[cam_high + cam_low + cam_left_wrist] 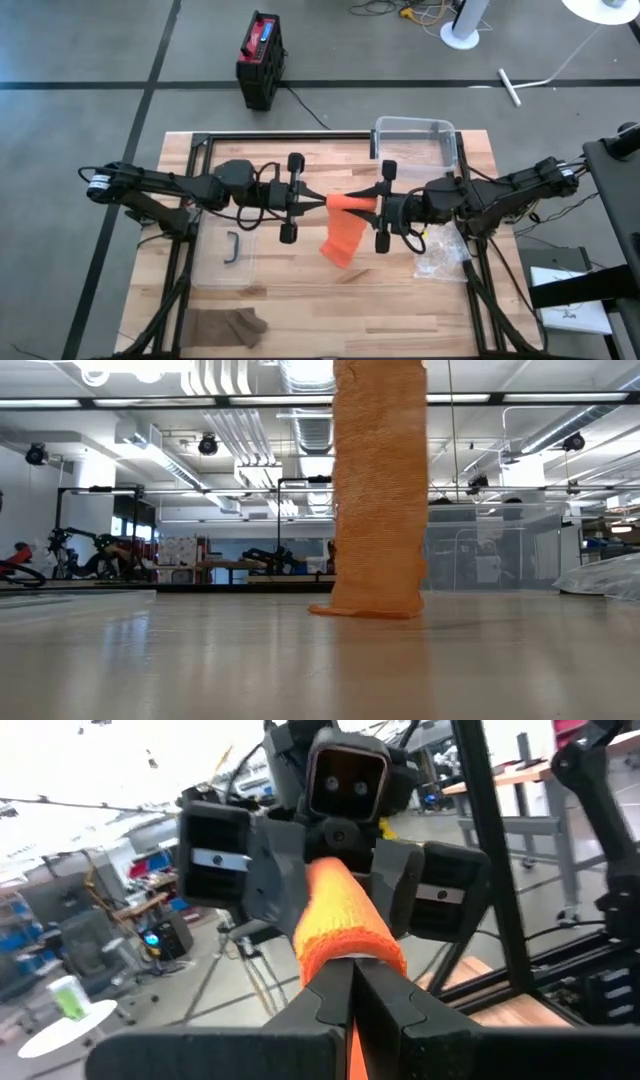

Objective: Roll bandage
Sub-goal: Roll the orange bandage

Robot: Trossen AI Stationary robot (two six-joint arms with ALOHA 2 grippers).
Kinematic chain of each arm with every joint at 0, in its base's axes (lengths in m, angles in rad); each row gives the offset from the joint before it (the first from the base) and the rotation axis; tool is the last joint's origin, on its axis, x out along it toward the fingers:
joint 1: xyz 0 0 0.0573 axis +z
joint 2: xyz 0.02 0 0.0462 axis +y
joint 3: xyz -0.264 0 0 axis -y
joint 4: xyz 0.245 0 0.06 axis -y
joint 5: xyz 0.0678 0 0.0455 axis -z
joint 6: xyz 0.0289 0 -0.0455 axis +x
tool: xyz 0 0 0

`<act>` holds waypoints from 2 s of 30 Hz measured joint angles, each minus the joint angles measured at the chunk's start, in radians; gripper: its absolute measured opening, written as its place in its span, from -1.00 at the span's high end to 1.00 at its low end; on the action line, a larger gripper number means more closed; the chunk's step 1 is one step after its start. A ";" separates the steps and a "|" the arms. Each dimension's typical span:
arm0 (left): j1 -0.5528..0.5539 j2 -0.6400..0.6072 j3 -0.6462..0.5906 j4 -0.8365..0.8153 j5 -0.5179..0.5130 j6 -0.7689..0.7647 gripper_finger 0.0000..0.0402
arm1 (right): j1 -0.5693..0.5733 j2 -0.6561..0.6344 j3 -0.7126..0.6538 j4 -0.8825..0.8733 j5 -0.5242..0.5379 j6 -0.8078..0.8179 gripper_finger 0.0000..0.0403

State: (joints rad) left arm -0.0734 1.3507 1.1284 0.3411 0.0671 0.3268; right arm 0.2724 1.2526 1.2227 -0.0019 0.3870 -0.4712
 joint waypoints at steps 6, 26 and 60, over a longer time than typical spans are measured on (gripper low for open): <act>0.000 0.001 -0.001 0.000 0.026 -0.012 1.00 | 0.000 -0.003 0.000 0.000 -0.001 0.000 -0.10; -0.001 0.019 -0.001 0.034 0.029 0.004 0.80 | 0.000 -0.005 0.001 -0.020 0.006 0.008 -0.14; 0.037 -0.086 0.001 0.004 0.027 0.004 0.83 | 0.068 -0.205 -0.006 -0.267 0.059 0.128 -0.68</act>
State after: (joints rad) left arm -0.0362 1.2646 1.1294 0.3454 0.0938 0.3305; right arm 0.3406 1.0481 1.2167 -0.2686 0.4463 -0.3434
